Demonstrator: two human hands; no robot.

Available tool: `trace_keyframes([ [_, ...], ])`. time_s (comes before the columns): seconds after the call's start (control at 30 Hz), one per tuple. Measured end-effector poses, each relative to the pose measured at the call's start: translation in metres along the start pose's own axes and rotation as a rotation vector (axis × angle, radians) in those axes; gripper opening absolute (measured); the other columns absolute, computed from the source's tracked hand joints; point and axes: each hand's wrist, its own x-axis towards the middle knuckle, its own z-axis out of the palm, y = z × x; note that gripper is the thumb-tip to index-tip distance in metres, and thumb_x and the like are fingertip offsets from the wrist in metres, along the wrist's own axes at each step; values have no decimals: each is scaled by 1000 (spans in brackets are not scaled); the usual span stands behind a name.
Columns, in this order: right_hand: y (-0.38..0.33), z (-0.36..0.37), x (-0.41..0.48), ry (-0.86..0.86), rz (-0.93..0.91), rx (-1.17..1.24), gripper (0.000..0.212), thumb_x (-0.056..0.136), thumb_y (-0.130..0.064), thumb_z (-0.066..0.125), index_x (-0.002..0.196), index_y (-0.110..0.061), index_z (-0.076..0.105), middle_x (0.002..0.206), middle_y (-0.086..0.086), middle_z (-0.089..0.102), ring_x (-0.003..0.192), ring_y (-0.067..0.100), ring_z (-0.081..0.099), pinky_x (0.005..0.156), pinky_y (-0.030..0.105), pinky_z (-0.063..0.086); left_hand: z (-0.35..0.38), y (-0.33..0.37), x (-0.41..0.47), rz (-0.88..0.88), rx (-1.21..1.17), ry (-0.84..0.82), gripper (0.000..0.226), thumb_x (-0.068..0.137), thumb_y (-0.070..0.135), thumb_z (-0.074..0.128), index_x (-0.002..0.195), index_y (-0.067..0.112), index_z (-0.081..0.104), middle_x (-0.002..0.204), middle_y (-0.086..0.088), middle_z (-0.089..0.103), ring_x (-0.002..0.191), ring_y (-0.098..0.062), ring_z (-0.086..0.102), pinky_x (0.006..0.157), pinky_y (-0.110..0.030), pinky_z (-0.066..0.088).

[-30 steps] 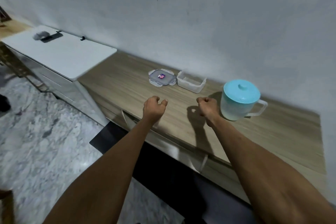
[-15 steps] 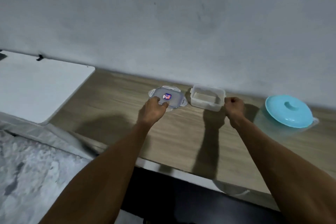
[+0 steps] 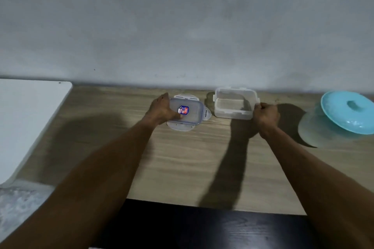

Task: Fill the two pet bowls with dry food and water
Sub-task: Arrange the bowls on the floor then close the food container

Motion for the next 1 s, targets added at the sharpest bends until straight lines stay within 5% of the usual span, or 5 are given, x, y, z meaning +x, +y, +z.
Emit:
trace_keyframes([
  [0.23, -4, 5, -5, 61, 35, -13, 35, 103, -23, 46, 117, -1, 70, 115, 21, 69, 105, 35, 63, 86, 33, 46, 3, 2, 16, 44, 112, -94, 136, 29, 68, 76, 145, 13, 32, 143, -12, 45, 130, -33, 46, 102, -51, 45],
  [0.5, -9, 3, -7, 83, 90, 15, 34, 102, -25, 49, 120, -6, 70, 119, 22, 68, 110, 38, 62, 92, 36, 48, -9, 18, 19, -73, 193, -59, 94, 59, 42, 90, 133, 4, 46, 135, -20, 39, 124, -37, 44, 103, -43, 44],
  [0.67, -12, 1, -11, 60, 109, 34, 35, 102, -27, 48, 120, -6, 69, 120, 21, 68, 110, 39, 62, 94, 38, 49, -28, 20, 17, -81, 5, 77, 29, 83, 14, 73, 107, -1, 68, 115, -19, 67, 98, -26, 62, 73, -25, 39],
  [0.87, -16, -3, -14, 34, 160, 108, 34, 102, -29, 51, 119, -6, 70, 116, 18, 69, 103, 34, 64, 85, 36, 49, -72, 31, 8, -79, -267, 167, 13, 89, 10, 66, 102, 7, 70, 81, -9, 60, 48, -9, 50, 32, -13, 37],
  [1.0, -17, -6, -12, 18, 180, 135, 33, 101, -28, 52, 119, -8, 70, 120, 19, 68, 107, 36, 63, 90, 38, 50, -92, 57, 11, -37, -448, 138, 16, 90, 10, 66, 75, 18, 67, 65, -3, 58, 36, 1, 49, 40, -13, 39],
])
